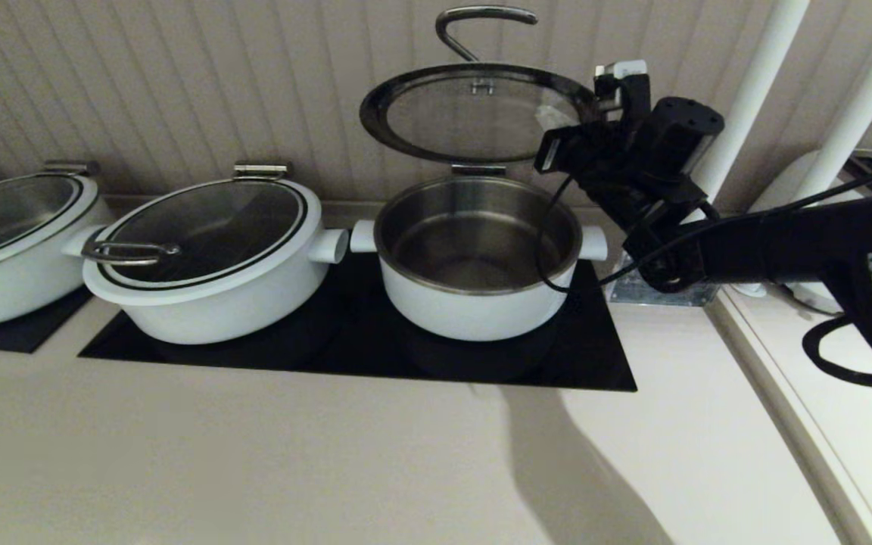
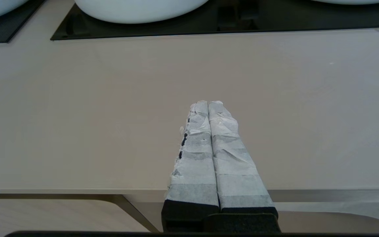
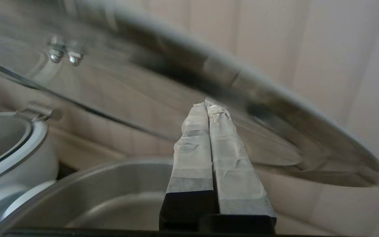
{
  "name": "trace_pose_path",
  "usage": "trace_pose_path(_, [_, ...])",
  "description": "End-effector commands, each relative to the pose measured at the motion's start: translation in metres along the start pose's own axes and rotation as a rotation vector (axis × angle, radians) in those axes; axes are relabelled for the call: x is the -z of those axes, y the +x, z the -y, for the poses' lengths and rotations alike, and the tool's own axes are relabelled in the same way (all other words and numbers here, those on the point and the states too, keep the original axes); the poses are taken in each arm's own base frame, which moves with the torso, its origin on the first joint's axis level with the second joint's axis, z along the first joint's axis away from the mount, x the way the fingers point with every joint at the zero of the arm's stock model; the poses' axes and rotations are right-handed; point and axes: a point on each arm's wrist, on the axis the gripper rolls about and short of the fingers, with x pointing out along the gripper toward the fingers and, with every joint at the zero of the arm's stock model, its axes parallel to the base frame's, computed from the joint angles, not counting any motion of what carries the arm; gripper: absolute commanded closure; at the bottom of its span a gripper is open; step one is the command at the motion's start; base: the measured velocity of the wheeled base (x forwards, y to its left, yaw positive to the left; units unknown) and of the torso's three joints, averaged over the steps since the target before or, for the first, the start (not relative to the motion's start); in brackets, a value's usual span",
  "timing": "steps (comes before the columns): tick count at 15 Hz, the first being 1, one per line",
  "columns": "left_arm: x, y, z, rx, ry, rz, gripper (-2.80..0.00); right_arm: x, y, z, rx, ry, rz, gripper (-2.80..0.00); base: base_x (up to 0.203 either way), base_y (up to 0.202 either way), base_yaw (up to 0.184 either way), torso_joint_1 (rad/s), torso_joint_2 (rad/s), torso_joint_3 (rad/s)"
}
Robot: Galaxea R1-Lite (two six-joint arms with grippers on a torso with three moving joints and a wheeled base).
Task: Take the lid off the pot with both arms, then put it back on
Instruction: Open the pot lid completely
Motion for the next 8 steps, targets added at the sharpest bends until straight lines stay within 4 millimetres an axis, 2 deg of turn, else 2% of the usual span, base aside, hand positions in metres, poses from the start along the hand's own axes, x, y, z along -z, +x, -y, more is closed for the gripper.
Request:
trace_pose_path(1, [0.000, 0.000, 0.000, 0.001, 0.000, 0.000, 0.00, 0.001, 0.003, 0.005, 0.009, -0.007, 0.014, 0.00, 0.000, 0.000, 0.000, 0.000, 0.00, 0.000])
trace_pose_path(8, [0.000, 0.000, 0.000, 0.001, 0.000, 0.000, 0.00, -0.010, 0.006, 0.015, 0.027, -0.021, 0.058, 0.00, 0.000, 0.000, 0.000, 0.000, 0.00, 0.000])
